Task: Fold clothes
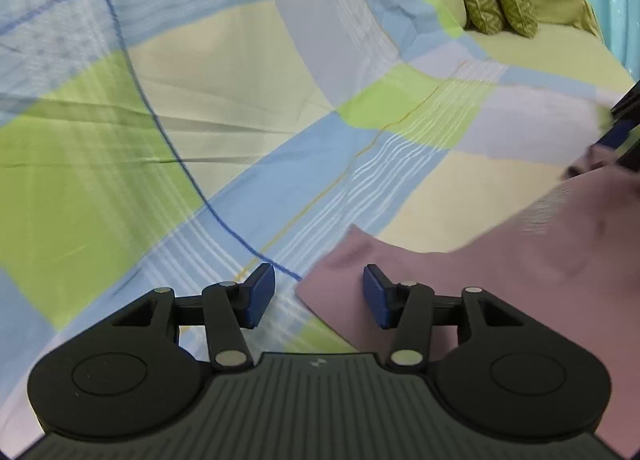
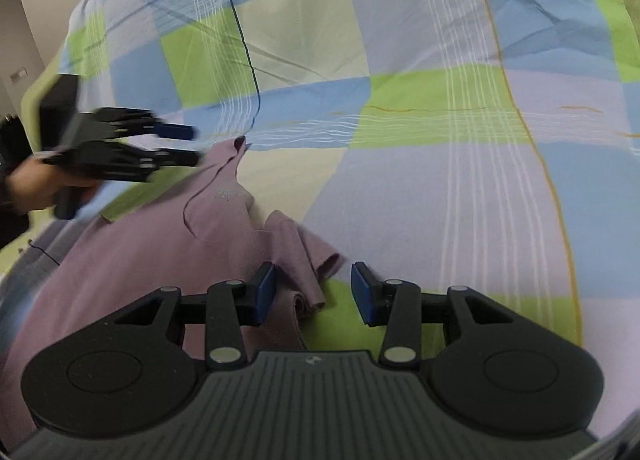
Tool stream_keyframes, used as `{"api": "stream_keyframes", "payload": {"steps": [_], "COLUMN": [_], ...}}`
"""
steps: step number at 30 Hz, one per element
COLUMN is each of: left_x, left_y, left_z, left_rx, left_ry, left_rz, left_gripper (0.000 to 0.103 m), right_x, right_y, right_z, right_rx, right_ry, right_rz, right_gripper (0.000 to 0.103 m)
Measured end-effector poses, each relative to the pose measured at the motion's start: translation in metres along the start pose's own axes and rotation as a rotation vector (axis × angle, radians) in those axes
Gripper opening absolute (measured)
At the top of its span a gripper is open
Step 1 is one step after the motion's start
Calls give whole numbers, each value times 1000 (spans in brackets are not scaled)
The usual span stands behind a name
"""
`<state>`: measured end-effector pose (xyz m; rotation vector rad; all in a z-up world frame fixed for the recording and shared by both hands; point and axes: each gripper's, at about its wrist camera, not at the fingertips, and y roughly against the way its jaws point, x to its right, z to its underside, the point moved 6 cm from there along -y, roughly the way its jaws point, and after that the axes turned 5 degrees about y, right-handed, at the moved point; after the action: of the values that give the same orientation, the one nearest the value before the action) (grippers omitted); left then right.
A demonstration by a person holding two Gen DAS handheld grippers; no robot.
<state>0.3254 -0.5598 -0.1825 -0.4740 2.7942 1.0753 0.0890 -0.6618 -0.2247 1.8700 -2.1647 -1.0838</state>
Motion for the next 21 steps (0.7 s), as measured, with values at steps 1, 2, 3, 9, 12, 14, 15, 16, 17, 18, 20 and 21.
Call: {"api": "stream_keyframes", "payload": {"steps": [1,2,3,9,12,14,15,16,17,18,20,21], "left_x": [-2,-2,-3,-5,-24,-35,-42,-48,-52,-54,-52,-51], "left_y": [-7,-13,-15,17,43,50,51,48,45,39,39,42], "left_z": [0,2,2,2,-3,-6,-6,-4,-1,4,12,16], "left_rx": [-4,-7,-6,85,152,166,163,140,113,77,69,73], "left_ry": [2,18,37,69,110,122,134,150,167,183,191,195], "left_rz": [28,68,86,-7,-150,-219,-246,-259,-266,-259,-273,-285], "left_gripper": [53,52,43,4,4,4,4,4,5,12,17,20], "right_x": [5,8,10,-5,-16,-24,-27,-31,-32,-32,-28,-27], "right_y": [0,-2,-3,-3,1,-3,-8,-17,-27,-37,-55,-57], "right_z": [0,0,-1,-19,-54,-87,-101,-112,-117,-119,-116,-111], "right_rx": [4,1,-5,-33,43,120,153,181,180,170,120,130], "right_ry": [-29,-37,-39,119,241,303,331,371,385,390,350,325], "right_rz": [-22,-27,-28,62,125,144,151,164,169,170,165,163], "right_gripper": [38,30,8,1,1,1,1,1,1,4,6,9]}}
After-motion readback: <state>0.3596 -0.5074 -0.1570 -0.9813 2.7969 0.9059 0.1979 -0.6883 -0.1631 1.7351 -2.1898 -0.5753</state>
